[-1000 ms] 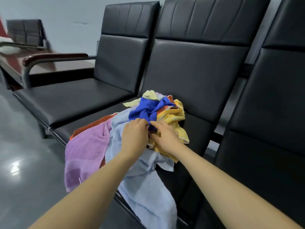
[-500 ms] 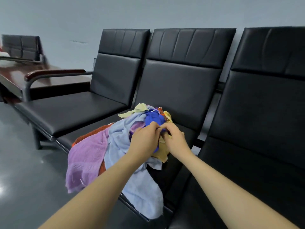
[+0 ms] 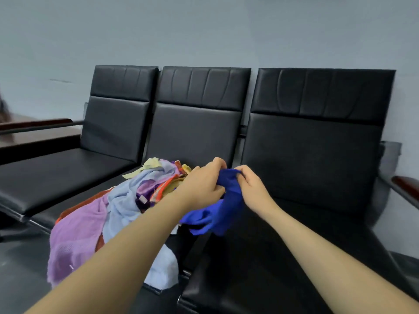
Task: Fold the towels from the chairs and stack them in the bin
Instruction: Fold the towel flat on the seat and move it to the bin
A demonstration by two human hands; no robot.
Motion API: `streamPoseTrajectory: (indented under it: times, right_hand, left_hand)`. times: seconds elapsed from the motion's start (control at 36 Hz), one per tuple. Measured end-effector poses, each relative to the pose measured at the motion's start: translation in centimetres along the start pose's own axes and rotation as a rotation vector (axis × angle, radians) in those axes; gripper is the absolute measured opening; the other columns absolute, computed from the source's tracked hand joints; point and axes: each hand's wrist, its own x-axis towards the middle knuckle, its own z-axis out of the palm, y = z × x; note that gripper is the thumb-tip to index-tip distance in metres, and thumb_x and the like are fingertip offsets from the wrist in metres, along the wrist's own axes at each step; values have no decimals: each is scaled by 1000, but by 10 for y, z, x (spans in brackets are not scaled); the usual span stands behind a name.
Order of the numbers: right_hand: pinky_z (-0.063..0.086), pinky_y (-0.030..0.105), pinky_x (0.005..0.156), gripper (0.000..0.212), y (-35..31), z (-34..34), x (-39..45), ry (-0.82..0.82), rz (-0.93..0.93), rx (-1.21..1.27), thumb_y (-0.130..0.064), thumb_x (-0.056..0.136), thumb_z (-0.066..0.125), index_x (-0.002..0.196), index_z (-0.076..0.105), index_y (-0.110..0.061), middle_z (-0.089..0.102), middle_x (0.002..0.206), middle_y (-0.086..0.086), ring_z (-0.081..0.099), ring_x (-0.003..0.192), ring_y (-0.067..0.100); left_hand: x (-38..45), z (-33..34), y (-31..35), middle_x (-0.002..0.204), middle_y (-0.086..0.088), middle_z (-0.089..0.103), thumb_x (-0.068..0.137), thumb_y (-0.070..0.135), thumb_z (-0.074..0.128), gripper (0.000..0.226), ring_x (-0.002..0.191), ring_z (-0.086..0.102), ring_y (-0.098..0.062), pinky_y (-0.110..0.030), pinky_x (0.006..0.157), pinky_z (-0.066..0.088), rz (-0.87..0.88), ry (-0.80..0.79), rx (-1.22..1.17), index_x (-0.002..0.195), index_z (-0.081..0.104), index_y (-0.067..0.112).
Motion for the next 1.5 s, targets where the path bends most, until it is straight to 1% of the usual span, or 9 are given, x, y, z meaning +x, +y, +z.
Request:
streamPoseTrajectory:
  times: [0.25, 0.47, 0.58, 0.75, 0.89, 1.14, 1.25, 1.39, 1.5]
  right_hand:
    - [45, 29, 82, 18, 3, -101, -44, -38, 49, -235, -36, 100, 41, 102, 56, -25, 63, 93, 1, 59, 89, 15]
    - [46, 36, 90, 43, 19, -155, -73, -44, 95, -414, -64, 84, 50, 115, 43, -36, 55, 105, -10, 54, 100, 14]
    - [46, 34, 86, 26, 27, -168, -86, 178, -32, -451, -48, 86, 59, 102, 45, -33, 51, 103, -9, 50, 97, 15]
    - [46, 30, 76, 25, 28, -168, -96, 143, -113, -474, -59, 77, 59, 85, 43, -41, 52, 86, -14, 52, 83, 13]
    - [42, 33, 82, 20, 35, -167, -92, 170, -79, -601, -30, 90, 62, 80, 44, -34, 46, 80, -15, 50, 82, 17]
    - [48, 32, 75, 9, 39, -195, -93, 254, 129, -553, -20, 93, 54, 90, 61, -24, 59, 70, -10, 58, 75, 15]
    - [44, 20, 61, 13, 33, -199, -92, 185, 240, -489, -14, 94, 52, 93, 65, -17, 63, 82, -4, 59, 75, 10]
    - [50, 33, 71, 15, 39, -205, -95, 277, 314, -614, -11, 92, 50, 90, 63, -17, 62, 94, 1, 58, 81, 16]
    - [37, 25, 58, 13, 41, -211, -101, 320, 373, -760, -13, 96, 45, 99, 58, -15, 54, 104, 0, 52, 82, 16]
  left_hand:
    - [30, 28, 63, 90, 1, 59, 90, 19, 48, 5, 82, 56, -23, -39, 74, 46, 94, -70, -71, 95, 48, 18]
    - [51, 51, 121, 84, 3, 58, 93, 23, 45, 9, 76, 54, -19, -28, 67, 33, 222, 68, 60, 90, 51, 16]
    - [60, 56, 143, 90, 1, 56, 95, 24, 41, 7, 82, 53, -21, -31, 79, 37, 235, 91, 173, 90, 44, 19]
    - [69, 65, 159, 82, 4, 49, 93, 22, 40, 9, 77, 52, -21, -28, 71, 32, 161, 28, 164, 85, 41, 18]
    - [70, 68, 168, 84, 3, 53, 90, 24, 46, 8, 75, 50, -18, -26, 67, 29, 116, -23, 59, 94, 45, 17]
    - [76, 68, 154, 87, -4, 53, 95, 18, 31, 15, 82, 53, -27, -34, 69, 36, -86, -43, -140, 84, 41, 14]
    - [76, 75, 148, 96, -5, 51, 96, 16, 30, 23, 91, 52, -28, -33, 76, 37, -143, -14, -42, 94, 51, 8]
    - [78, 80, 133, 113, -7, 51, 96, 15, 33, 32, 101, 47, -26, -33, 86, 35, -175, 98, 83, 108, 61, 6]
    - [75, 79, 120, 110, -6, 55, 98, 15, 34, 31, 99, 48, -26, -31, 82, 33, -184, 187, 105, 111, 61, 8]
